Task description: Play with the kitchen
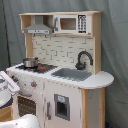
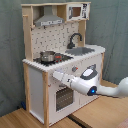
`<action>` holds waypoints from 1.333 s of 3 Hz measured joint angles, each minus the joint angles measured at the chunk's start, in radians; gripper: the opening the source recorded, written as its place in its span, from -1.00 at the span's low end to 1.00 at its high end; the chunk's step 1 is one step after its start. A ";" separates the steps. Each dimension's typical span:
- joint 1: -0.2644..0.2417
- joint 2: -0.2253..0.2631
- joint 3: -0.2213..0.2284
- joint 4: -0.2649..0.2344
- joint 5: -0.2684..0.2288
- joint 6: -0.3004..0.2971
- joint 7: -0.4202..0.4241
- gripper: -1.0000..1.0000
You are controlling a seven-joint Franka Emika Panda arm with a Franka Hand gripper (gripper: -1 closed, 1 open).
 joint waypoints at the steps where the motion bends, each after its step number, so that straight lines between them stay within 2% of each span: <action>1: 0.000 -0.003 0.002 0.007 -0.001 -0.020 -0.116 -1.00; 4: 0.000 -0.012 0.003 0.018 -0.001 -0.045 -0.428 -1.00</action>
